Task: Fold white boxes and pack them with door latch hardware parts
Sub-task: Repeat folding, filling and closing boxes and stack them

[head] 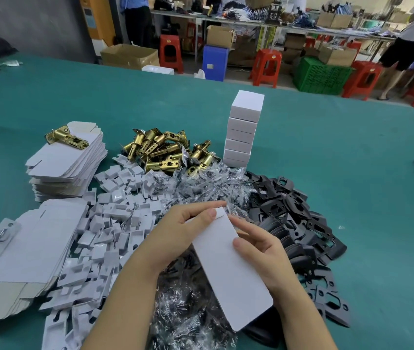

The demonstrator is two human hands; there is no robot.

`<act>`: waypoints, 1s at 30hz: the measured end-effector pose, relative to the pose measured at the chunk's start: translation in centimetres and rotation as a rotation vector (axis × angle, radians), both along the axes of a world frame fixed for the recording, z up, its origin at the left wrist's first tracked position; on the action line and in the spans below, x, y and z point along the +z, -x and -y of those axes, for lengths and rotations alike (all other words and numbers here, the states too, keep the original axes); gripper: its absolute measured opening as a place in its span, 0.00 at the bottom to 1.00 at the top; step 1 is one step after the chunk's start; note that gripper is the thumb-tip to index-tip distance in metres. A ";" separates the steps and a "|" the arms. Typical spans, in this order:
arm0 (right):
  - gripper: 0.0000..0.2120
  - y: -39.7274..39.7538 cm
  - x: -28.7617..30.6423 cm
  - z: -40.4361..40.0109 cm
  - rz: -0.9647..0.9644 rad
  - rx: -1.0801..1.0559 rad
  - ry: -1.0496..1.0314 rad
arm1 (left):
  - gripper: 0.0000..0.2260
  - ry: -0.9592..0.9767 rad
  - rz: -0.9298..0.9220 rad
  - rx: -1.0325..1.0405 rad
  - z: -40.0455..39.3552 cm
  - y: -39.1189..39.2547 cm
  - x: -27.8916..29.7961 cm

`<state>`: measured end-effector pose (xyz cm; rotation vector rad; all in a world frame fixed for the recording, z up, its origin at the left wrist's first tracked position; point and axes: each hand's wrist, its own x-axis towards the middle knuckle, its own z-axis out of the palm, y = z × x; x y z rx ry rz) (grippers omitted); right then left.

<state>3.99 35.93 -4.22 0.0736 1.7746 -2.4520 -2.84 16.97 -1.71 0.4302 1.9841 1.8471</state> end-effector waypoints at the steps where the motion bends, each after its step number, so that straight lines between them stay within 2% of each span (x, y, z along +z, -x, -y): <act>1: 0.21 0.0 0.0 0.0 -0.003 0.013 -0.002 | 0.13 -0.002 0.004 -0.015 0.2 0.0 0.1; 8: 0.21 -0.2 0.3 -0.1 0.017 0.070 -0.013 | 0.19 -0.033 0.049 -0.035 0.9 0.4 0.1; 18: 0.18 -0.2 0.5 -0.1 0.042 0.073 -0.036 | 0.12 -0.005 0.045 -0.027 1.0 0.9 -0.4; 30: 0.18 -0.3 0.8 -0.1 0.049 0.066 -0.044 | 0.11 0.004 0.043 -0.011 0.9 0.8 -0.3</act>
